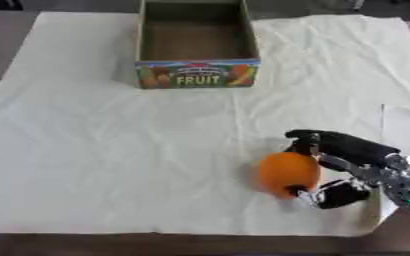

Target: Pick up objects on the table and place them in the box.

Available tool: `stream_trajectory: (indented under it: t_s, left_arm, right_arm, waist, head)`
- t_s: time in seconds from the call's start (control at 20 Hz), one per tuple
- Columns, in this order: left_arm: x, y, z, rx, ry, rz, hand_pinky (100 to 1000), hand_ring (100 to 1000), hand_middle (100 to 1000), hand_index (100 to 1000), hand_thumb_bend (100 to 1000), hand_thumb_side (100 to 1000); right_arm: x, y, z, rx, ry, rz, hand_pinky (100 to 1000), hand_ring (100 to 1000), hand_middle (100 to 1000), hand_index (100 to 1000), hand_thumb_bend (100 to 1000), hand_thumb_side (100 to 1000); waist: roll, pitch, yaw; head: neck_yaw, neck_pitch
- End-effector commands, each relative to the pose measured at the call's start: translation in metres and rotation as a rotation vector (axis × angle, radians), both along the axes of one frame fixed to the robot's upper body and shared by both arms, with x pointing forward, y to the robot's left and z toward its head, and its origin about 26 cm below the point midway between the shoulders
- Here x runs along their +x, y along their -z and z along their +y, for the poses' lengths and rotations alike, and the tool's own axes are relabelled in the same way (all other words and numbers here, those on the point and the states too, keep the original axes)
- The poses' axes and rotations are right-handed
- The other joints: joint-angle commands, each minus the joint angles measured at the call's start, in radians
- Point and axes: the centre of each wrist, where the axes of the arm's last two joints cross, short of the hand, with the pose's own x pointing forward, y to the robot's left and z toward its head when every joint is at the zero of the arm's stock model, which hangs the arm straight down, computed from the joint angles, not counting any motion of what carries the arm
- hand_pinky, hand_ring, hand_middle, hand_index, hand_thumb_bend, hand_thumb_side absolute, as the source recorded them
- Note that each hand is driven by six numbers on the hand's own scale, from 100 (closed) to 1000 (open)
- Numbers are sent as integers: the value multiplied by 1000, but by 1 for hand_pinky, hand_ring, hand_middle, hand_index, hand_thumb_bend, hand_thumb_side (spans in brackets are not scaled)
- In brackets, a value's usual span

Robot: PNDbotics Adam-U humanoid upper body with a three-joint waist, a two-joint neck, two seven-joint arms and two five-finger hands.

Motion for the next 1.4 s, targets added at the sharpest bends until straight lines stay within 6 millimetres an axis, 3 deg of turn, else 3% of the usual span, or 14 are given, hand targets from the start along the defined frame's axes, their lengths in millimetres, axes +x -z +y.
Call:
stream_trajectory:
  t_s: [0.05, 0.65, 1.05, 1.4]
  left_arm:
    - [-1, -8, 0, 16, 6, -26, 321, 361, 621, 720, 100, 690]
    - [-1, -8, -1, 16, 12, -25, 321, 362, 622, 719, 100, 693]
    - [0, -9, -2, 18, 23, -27, 321, 362, 623, 719, 100, 696]
    - [1, -10, -5, 20, 41, -29, 320, 361, 624, 718, 100, 699]
  right_arm:
    - [4, -17, -3, 30, -4, -62, 971, 1000, 590, 790, 100, 124]
    - [24, -80, -6, 157, 18, -375, 900, 1000, 534, 742, 100, 129]
    - [32, -144, 1, 185, 30, -587, 859, 960, 521, 717, 100, 146]
    - [30, -199, 24, 259, 84, -726, 848, 927, 514, 711, 100, 142]
  waist:
    - [2, -13, -2]
    - [3, -10, 0]
    - [-1, -1, 10]
    - [-3, 17, 30]
  head:
    - [4, -7]
    - [10, -20]
    - [4, -41]
    - [-10, -74]
